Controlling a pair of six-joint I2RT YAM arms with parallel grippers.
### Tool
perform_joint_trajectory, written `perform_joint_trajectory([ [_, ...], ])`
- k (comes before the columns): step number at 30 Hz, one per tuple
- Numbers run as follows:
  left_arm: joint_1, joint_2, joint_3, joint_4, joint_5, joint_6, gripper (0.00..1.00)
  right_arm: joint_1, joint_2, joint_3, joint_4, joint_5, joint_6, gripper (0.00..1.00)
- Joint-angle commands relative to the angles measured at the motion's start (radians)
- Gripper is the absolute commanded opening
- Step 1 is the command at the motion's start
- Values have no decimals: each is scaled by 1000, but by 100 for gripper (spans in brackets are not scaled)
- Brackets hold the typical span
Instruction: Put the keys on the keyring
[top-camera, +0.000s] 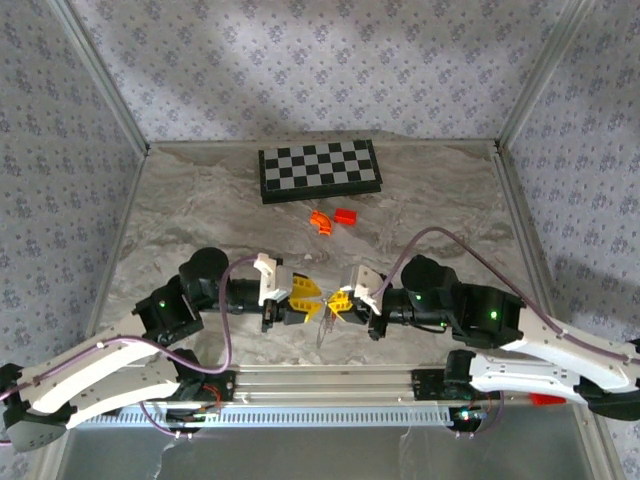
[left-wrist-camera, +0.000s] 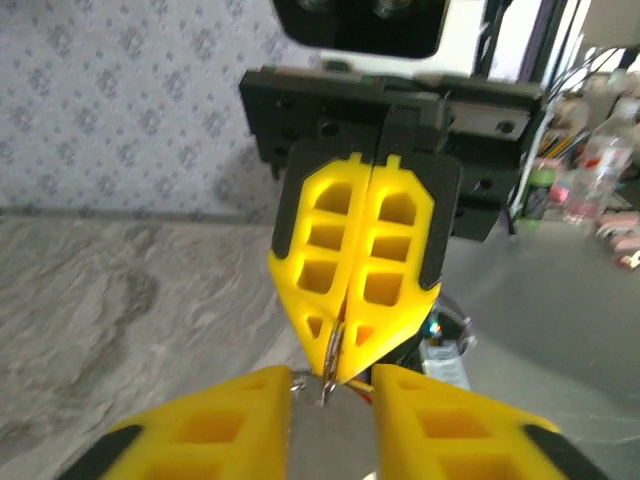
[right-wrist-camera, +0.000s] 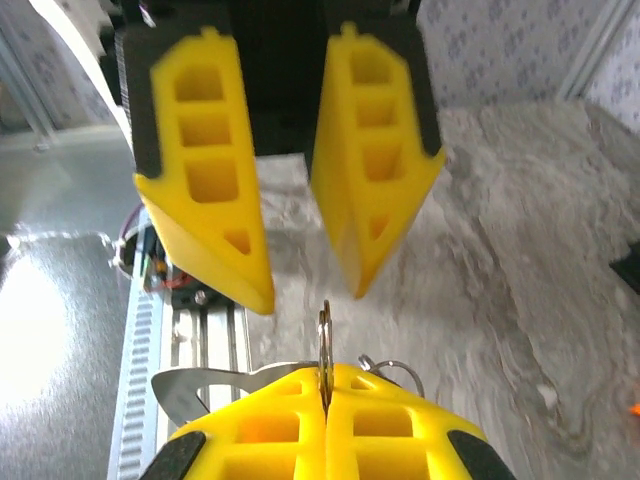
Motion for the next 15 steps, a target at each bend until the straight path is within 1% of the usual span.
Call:
perform_joint_trajectory([
  [1, -8, 16, 81, -189, -71, 75, 32, 10, 48, 107, -175, 55, -34, 0],
  [5, -25, 42, 96, -213, -89, 81, 34, 21, 102, 165, -285, 71, -58, 0],
  [11, -41, 81, 93, -187, -60, 69, 33, 24, 155, 219, -336, 33, -83, 0],
  [15, -46, 106, 97, -192, -60, 71, 30, 24, 169, 225, -337, 7, -89, 0],
])
